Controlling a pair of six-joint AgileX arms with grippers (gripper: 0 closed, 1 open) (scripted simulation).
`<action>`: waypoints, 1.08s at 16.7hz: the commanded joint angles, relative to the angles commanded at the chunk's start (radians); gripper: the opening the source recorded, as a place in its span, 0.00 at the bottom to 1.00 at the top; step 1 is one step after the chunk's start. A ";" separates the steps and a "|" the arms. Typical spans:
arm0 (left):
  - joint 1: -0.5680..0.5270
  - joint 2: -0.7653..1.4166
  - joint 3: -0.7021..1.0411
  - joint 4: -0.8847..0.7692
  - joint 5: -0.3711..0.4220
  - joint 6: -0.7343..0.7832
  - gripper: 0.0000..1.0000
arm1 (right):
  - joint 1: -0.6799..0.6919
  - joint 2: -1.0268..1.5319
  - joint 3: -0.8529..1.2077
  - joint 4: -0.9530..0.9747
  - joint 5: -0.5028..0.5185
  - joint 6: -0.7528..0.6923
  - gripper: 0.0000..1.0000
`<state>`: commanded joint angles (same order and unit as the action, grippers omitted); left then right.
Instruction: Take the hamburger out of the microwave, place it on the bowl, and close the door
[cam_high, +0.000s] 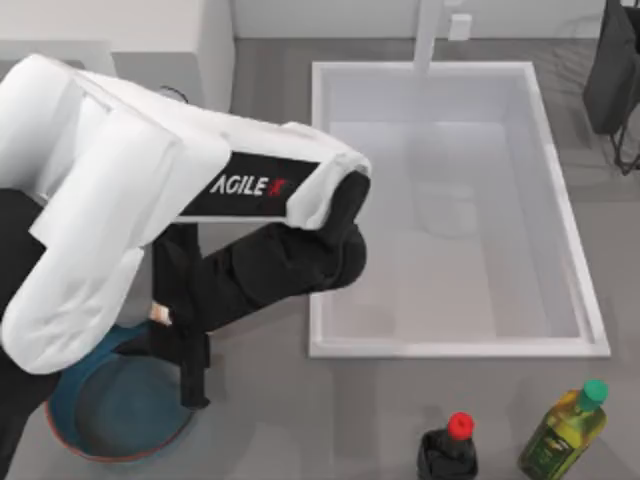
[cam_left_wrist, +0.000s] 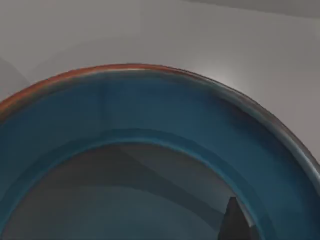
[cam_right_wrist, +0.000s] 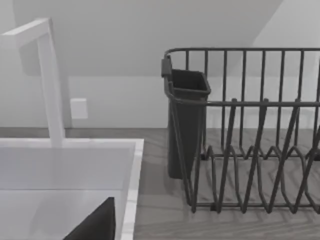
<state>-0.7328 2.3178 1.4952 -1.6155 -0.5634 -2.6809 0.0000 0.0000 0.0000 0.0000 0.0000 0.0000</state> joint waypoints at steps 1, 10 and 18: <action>-0.018 0.025 -0.001 -0.053 -0.017 -0.055 0.00 | 0.000 0.000 0.000 0.000 0.000 0.000 1.00; -0.051 0.107 0.033 -0.130 -0.062 -0.173 0.00 | 0.000 0.000 0.000 0.000 0.000 0.000 1.00; -0.009 0.071 -0.099 -0.041 -0.100 -0.146 0.00 | 0.000 0.000 0.000 0.000 0.000 0.000 1.00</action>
<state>-0.7419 2.3888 1.3960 -1.6568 -0.6632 -2.8274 0.0000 0.0000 0.0000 0.0000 0.0000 0.0000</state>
